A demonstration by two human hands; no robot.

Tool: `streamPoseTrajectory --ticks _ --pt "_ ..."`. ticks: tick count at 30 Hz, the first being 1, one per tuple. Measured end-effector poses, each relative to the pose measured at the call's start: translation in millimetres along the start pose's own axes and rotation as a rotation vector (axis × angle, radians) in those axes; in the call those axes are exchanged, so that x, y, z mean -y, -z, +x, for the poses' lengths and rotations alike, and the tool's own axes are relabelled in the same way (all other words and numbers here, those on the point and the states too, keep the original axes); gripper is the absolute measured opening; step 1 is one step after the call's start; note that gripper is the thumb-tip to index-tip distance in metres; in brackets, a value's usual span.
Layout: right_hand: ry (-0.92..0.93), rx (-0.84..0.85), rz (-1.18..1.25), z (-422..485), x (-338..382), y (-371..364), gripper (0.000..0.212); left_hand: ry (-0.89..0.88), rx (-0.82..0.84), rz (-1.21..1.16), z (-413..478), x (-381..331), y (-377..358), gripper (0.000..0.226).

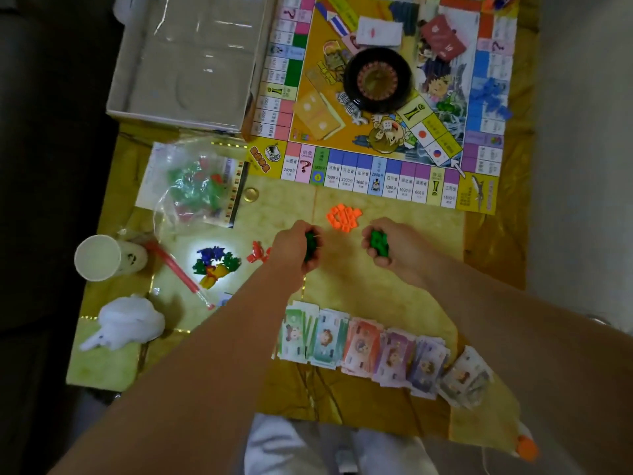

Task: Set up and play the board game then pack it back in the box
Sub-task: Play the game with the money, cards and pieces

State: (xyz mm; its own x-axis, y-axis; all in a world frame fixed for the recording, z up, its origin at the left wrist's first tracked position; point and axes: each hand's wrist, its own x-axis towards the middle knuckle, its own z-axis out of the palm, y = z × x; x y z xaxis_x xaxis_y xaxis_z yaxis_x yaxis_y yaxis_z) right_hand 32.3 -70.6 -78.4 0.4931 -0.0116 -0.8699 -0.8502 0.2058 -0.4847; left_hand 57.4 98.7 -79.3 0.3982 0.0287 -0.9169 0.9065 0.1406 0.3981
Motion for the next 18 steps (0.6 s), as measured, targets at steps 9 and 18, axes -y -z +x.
streamPoseTrajectory --ticks 9,18 --pt "0.086 -0.051 -0.013 43 62 -68 0.025 -0.191 -0.020 0.325 45 -85 19 0.030" --pt "0.159 -0.165 0.007 75 134 -114 0.026 -0.540 -0.020 0.626 77 -184 19 0.029"
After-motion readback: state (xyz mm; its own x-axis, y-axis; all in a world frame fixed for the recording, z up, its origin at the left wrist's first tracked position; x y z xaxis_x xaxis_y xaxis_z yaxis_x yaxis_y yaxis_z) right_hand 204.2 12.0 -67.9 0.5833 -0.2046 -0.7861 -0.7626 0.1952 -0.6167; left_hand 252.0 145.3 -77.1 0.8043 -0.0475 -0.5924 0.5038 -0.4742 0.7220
